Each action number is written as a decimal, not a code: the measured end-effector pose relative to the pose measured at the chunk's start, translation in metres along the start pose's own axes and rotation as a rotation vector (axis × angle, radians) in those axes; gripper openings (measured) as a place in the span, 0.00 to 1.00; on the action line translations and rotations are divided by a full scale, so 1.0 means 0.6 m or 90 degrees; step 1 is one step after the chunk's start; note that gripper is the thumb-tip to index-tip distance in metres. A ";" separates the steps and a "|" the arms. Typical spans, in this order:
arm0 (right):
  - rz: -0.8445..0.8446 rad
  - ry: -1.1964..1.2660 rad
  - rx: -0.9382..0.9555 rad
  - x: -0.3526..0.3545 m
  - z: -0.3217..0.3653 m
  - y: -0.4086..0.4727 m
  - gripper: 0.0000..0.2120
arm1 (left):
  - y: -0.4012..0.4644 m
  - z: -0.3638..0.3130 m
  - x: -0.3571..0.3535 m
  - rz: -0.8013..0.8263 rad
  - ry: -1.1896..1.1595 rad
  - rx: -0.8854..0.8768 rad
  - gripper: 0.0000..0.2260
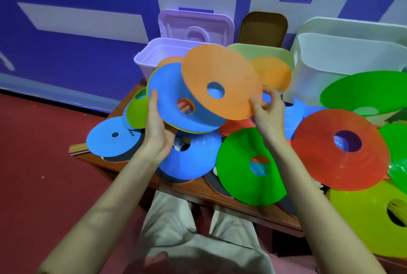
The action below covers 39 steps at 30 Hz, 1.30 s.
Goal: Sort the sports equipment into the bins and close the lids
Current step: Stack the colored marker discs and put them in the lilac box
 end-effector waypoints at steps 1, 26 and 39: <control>0.005 -0.026 0.047 -0.012 0.004 0.005 0.14 | 0.002 0.000 -0.003 0.021 0.020 0.004 0.23; 0.196 -0.430 0.322 -0.262 0.098 0.172 0.25 | 0.080 -0.093 0.101 -0.136 -0.120 -0.009 0.19; 0.188 -0.338 0.220 -0.313 0.124 0.209 0.11 | 0.094 -0.109 0.128 -0.174 -0.150 -0.009 0.17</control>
Point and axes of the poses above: each hand's wrist, its own y-axis towards the middle knuckle, its own x-axis out of the back of the hand, z = x × y, the point moved 4 cm from there along y, towards the middle knuckle, and after that the axes turned 12 degrees about -y, right-handed, at the moved point
